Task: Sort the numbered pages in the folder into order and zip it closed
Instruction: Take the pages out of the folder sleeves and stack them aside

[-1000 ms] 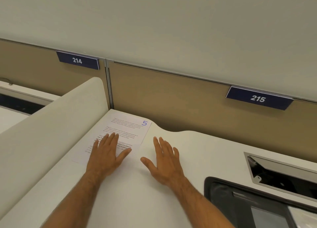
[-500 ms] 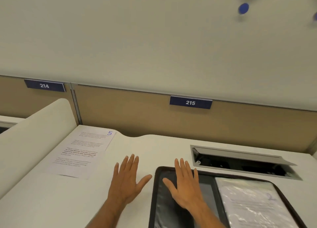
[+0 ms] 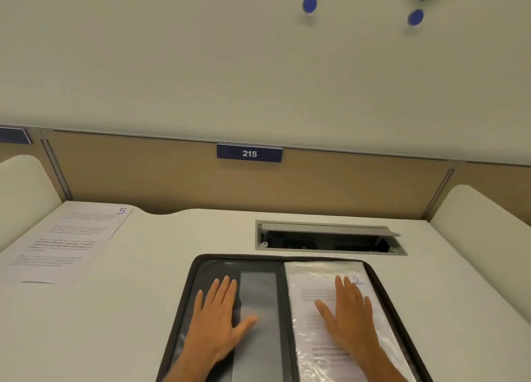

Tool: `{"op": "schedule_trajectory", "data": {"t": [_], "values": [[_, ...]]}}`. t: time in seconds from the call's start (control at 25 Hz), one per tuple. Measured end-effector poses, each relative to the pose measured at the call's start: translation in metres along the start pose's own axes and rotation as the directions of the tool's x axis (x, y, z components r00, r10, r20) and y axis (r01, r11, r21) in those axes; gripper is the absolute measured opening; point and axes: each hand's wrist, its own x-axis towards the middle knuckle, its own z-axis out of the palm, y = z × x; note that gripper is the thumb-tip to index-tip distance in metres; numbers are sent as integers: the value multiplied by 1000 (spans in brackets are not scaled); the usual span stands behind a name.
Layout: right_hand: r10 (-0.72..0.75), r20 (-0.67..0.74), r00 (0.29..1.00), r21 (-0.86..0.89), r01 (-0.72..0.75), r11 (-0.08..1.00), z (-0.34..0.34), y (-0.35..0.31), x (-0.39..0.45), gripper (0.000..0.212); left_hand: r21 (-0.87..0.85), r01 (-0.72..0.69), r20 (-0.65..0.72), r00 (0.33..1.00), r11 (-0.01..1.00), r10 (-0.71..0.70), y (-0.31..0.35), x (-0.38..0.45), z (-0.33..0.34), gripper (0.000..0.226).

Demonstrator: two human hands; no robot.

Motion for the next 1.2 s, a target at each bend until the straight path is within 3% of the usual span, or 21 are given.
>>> {"op": "schedule_trajectory", "data": {"t": [0.16,0.24,0.36,0.4,0.6,0.8,0.92,1.04,1.12,1.2], "values": [[249,-109,962,71,-243,967,-10,51,-9,88,7,-38,-57,998,999,39,38,-15,25,113],[344,-62,937,117,-335,935,-17,65,-8,71,25,-26,60,998,999,24,51,-24,30,109],[332,-3,943,417,-300,858,-26,81,-2,29,37,-27,142,990,999,22,56,-29,43,102],[336,4,942,489,-295,821,-30,84,0,25,42,-9,148,989,999,3,56,-30,47,101],[395,41,918,608,-337,719,-35,95,2,14,72,2,91,996,997,-8,57,-32,53,99],[354,0,935,587,-287,757,-49,93,1,15,127,7,144,989,992,-25,61,-31,45,100],[338,122,933,705,-321,632,-73,86,4,5,109,30,148,988,994,-46,64,-28,30,115],[285,232,930,786,-352,508,-109,73,3,9,-63,77,225,973,995,-61,81,-22,9,133],[185,278,943,829,-333,450,-135,57,-3,10,-348,103,145,988,932,-55,103,-17,-8,106],[66,284,957,869,-286,405,-154,36,-12,11,-629,109,112,993,770,-48,128,-8,-27,72]]}}
